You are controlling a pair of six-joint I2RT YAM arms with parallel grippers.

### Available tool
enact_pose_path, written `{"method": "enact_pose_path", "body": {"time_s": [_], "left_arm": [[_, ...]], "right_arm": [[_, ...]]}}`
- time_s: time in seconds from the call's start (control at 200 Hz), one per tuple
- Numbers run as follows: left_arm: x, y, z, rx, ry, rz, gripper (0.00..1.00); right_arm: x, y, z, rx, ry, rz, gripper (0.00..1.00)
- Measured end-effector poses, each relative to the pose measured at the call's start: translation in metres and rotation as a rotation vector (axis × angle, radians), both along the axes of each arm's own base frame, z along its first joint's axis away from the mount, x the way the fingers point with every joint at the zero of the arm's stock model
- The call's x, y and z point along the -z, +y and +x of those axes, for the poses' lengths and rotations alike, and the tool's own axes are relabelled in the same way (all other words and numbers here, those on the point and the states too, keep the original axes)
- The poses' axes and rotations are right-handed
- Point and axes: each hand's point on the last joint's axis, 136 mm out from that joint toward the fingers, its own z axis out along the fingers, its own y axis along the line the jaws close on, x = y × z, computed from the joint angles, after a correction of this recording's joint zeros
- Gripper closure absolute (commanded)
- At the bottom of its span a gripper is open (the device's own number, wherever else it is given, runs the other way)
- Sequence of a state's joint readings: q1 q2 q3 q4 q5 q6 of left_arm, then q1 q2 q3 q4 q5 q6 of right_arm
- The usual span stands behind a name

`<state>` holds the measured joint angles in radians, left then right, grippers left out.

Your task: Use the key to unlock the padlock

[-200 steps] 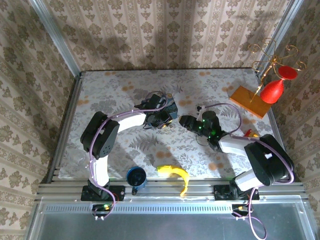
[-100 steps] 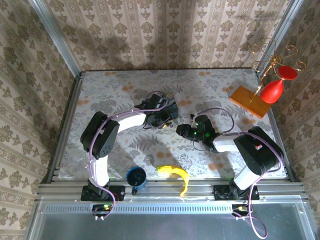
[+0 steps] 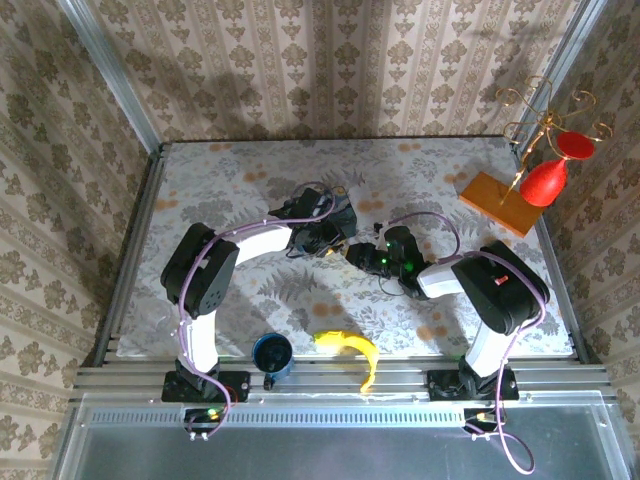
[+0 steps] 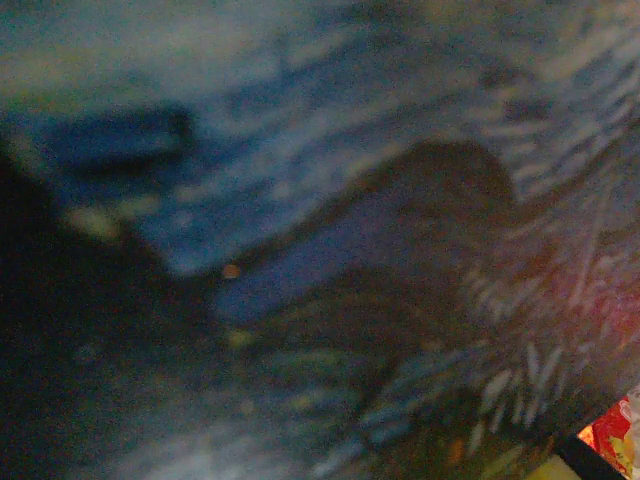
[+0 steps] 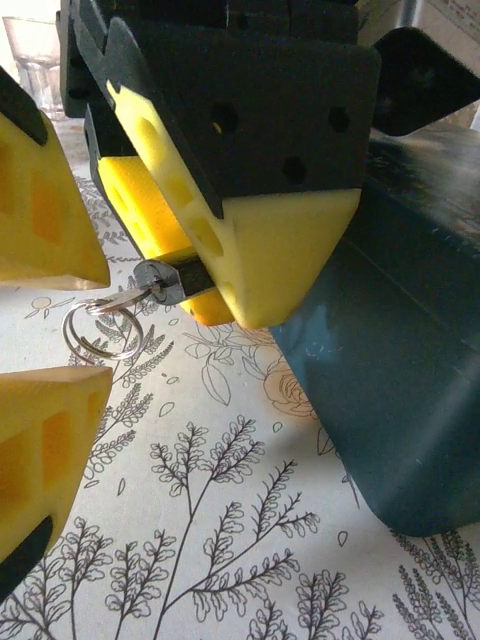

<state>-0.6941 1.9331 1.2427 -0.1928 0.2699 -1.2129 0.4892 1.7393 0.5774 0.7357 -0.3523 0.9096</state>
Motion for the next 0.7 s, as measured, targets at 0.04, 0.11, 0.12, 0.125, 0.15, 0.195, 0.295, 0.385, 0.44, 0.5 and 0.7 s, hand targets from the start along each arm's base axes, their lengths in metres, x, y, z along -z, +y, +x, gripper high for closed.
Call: {"method": "enact_pose_path", "body": {"time_s": [0.04, 0.11, 0.12, 0.125, 0.15, 0.195, 0.295, 0.385, 0.44, 0.5, 0.7], "left_arm": [[0.000, 0.000, 0.000, 0.000, 0.000, 0.000, 1.00], [0.000, 0.000, 0.000, 0.000, 0.000, 0.000, 1.00], [0.000, 0.000, 0.000, 0.000, 0.000, 0.000, 1.00], [0.000, 0.000, 0.000, 0.000, 0.000, 0.000, 1.00], [0.000, 0.000, 0.000, 0.000, 0.000, 0.000, 1.00], [0.000, 0.000, 0.000, 0.000, 0.000, 0.000, 1.00], [0.000, 0.000, 0.000, 0.000, -0.001, -0.001, 1.00], [0.001, 0.000, 0.000, 0.001, -0.002, -0.002, 1.00], [0.001, 0.000, 0.000, 0.000, -0.003, -0.002, 1.00], [0.001, 0.000, 0.001, -0.002, -0.003, -0.002, 1.00], [0.001, 0.002, 0.001, -0.006, -0.005, 0.004, 1.00]], "right_arm": [[0.000, 0.000, 0.001, 0.001, -0.001, 0.003, 0.78], [0.000, 0.002, 0.003, 0.003, -0.001, 0.010, 0.80], [0.000, 0.002, 0.003, 0.002, -0.001, 0.011, 0.80], [0.000, 0.002, 0.003, 0.002, 0.000, 0.011, 0.80], [0.001, 0.003, 0.004, 0.001, -0.001, 0.013, 0.80], [0.001, 0.004, 0.005, -0.001, -0.002, 0.015, 0.81], [0.001, 0.007, 0.006, -0.009, -0.001, 0.023, 0.84], [0.000, 0.009, 0.008, -0.012, -0.006, 0.033, 0.92], [0.000, 0.009, 0.008, -0.013, -0.002, 0.039, 0.98], [-0.001, 0.010, 0.008, -0.015, -0.002, 0.049, 1.00], [0.000, 0.013, 0.009, -0.016, 0.005, 0.074, 1.00]]}}
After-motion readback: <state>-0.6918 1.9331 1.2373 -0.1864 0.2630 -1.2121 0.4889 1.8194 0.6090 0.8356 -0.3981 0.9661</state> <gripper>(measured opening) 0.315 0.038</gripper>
